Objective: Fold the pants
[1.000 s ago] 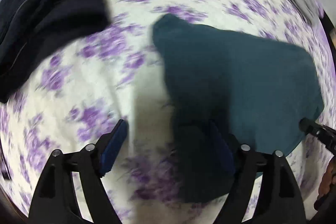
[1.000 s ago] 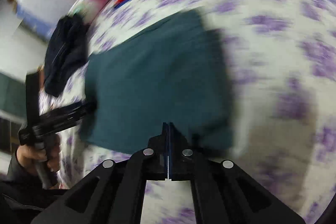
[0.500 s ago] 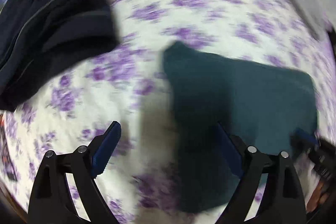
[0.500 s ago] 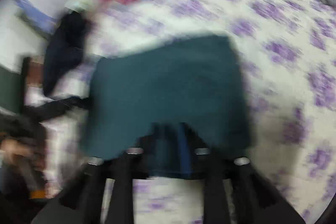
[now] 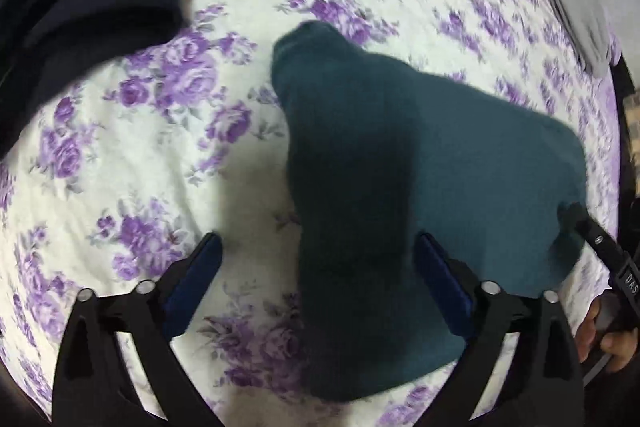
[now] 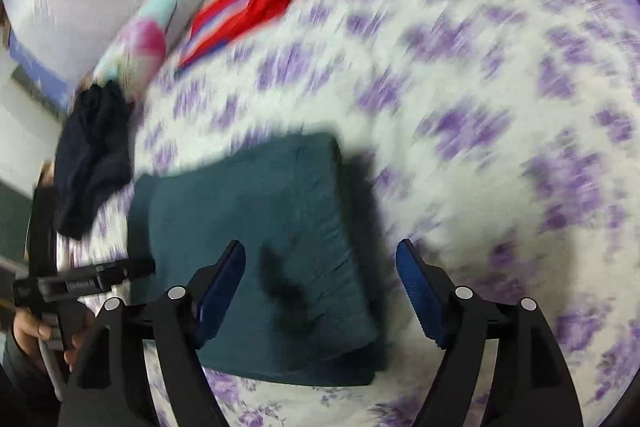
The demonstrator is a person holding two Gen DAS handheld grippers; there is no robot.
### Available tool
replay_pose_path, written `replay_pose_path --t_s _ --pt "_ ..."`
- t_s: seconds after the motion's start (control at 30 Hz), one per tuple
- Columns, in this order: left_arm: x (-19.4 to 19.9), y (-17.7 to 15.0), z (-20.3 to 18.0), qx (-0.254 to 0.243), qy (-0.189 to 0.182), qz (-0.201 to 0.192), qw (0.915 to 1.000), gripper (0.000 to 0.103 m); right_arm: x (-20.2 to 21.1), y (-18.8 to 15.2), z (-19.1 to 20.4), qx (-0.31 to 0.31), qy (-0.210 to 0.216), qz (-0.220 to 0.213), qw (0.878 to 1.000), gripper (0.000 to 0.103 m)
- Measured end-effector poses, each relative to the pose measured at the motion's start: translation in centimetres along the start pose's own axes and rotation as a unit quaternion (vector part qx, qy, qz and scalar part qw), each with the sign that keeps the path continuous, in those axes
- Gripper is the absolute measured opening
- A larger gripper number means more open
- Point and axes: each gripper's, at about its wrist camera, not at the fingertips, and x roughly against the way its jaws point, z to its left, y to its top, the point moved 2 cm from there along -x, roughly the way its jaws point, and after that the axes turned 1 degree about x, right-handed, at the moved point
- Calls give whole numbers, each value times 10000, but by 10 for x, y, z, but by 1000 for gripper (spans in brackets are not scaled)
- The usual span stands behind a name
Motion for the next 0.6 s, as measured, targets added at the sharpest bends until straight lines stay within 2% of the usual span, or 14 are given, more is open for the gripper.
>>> replay_pose_path --t_s 0.1,0.17,0.2,0.23,0.27,0.3,0.4,0.43,0.5,0.6 --pt "-4 0 -6 -73 137 -71 9999 99 -10 -6 15 396 -274 -10 9988 78" --pt "-7 2 -10 -63 129 -60 9999 99 -7 -5 15 387 -207 43 9990 72" --pt "-8 4 -12 -73 119 -54 9999 99 -4 -4 13 331 -138 72 9993 58" --pt "-8 4 -13 -83 110 -43 9999 99 0 -3 12 312 -78 113 9994 40" --pt "-9 5 -14 -86 95 -22 9999 99 3 -2 12 311 69 172 9993 31" --pt "-9 5 -15 -81 76 5 9999 99 7 -2 13 318 188 193 9991 27" --pt "-6 3 -9 -144 -67 158 9997 98 10 -3 15 400 226 214 9987 28" --pt "1 -4 6 -181 -132 195 9996 98 7 -4 13 371 230 289 9986 33" --pt "2 -9 8 -294 -242 241 9990 98 1 -7 13 368 256 336 9984 39" --pt "1 -17 3 -525 -285 254 9979 98 -2 -9 17 385 217 276 9986 42"
